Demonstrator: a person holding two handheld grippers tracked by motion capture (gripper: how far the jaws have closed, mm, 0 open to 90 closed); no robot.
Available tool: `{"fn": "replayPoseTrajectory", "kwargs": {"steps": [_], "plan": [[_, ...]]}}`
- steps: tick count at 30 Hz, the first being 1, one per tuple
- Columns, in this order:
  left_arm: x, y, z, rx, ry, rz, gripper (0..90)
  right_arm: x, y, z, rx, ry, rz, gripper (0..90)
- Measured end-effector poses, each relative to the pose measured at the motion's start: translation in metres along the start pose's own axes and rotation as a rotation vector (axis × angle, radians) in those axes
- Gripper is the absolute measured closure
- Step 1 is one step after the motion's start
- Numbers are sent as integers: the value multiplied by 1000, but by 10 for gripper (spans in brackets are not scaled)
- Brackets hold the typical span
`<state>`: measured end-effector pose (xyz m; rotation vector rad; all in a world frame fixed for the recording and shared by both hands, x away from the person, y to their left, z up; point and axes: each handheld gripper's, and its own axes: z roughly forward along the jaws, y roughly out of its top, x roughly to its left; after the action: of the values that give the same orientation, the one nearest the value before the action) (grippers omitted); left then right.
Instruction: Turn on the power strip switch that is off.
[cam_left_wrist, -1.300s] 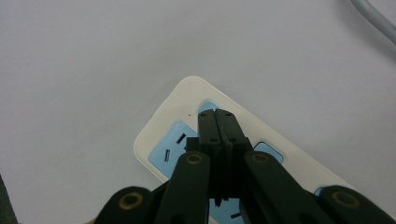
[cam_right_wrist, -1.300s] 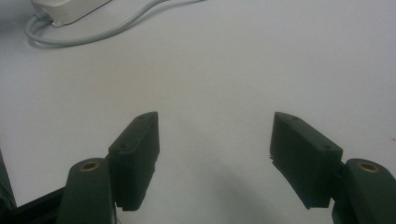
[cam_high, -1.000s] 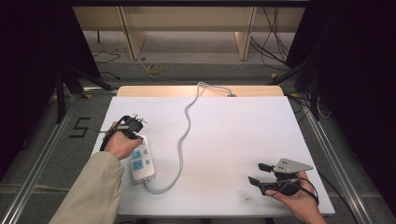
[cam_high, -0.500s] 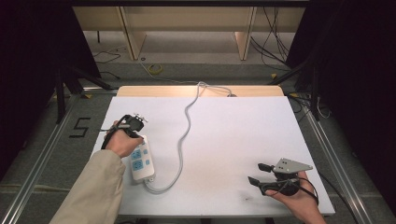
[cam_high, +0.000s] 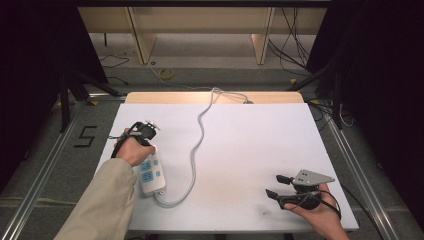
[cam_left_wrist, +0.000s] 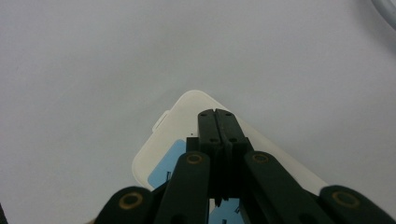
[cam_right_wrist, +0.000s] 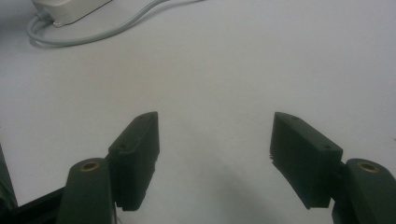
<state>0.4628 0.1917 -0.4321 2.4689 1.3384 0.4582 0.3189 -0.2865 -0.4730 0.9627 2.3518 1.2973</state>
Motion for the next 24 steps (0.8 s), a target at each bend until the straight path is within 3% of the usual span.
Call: {"fn": "replayPoseTrajectory", "kwargs": {"steps": [24], "plan": [[-1,3,4,13,-5,-10,899,0,0,0,0,1,-1,339]]}}
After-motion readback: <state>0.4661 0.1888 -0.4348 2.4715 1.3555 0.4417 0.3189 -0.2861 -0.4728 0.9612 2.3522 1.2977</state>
